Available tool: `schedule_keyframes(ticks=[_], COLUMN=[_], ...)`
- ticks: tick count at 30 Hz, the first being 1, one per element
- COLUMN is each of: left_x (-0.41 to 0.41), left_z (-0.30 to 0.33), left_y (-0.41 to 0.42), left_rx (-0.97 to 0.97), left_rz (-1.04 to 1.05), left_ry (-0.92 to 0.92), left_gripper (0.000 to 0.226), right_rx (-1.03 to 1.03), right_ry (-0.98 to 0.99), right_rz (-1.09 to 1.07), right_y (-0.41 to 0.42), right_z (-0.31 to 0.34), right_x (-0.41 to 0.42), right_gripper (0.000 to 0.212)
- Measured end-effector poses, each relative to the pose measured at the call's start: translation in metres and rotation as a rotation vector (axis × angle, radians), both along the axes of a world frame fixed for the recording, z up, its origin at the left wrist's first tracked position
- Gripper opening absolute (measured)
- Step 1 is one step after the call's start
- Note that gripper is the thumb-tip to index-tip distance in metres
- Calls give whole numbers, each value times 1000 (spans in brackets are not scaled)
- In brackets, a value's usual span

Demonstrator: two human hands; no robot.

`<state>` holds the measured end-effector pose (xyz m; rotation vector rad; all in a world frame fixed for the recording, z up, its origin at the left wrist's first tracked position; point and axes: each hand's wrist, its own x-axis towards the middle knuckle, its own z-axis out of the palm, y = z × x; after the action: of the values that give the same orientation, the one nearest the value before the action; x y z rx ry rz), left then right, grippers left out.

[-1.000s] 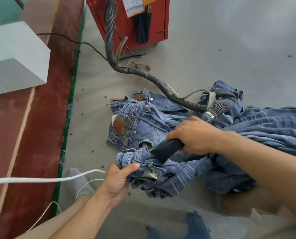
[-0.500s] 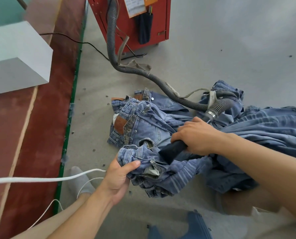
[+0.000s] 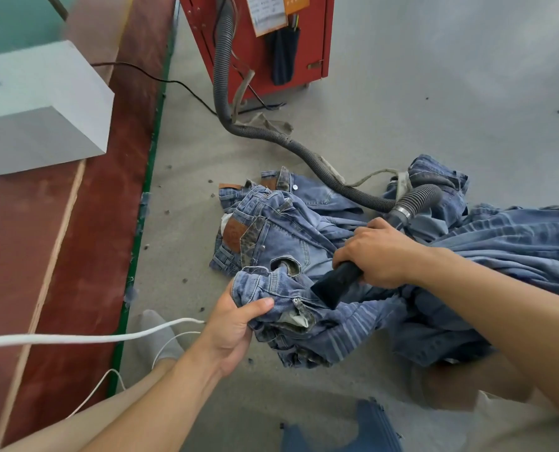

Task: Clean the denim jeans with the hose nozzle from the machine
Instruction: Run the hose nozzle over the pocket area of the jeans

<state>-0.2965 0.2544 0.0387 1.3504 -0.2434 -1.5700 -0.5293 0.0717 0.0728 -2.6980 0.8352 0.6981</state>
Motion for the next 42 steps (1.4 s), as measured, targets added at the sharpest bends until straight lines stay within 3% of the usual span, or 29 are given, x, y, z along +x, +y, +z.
schedule_keyframes(ticks=[5,10,18,22,26,29,32,35,37,42], left_x=[-1,-1,-3,-3,-6,-7,-4,-10,-13,-15], left_z=[2,1,14,19,22,20,24,29,30,34], left_y=[-2,-3,-6,-8,-9,-7,-7,-8,-8,-6], left_rx=[-22,-29,-24,-59,-135,-101,-90,-48,-46,-156], left_rz=[8,8,12,-108,-299,-278,-236,-180,-193,-452], left_ry=[16,19,2,-42,-109,-168,-45,50,-34,-322], left_gripper=[63,63,57,54,59,52,33,34,31,25], right_rx=[-20,-45,79,119,65,18,68,102,139,188], right_ry=[-17,54,-157,-260,-254,-267,-330,-343,-289,-216], right_rz=[-74,-12,-168,-188,-65,-29,-126,-219,-236,-124], right_y=[-18,-8,-18,-13,9,18,9,-9,-14,1], right_z=[8,-2,32,59,64,63,69,80,84,76], right_x=[-8,-9,-3,2,16,25,24,17,14,25], right_gripper=[34,33,40,39,37,38,38,32,28,27])
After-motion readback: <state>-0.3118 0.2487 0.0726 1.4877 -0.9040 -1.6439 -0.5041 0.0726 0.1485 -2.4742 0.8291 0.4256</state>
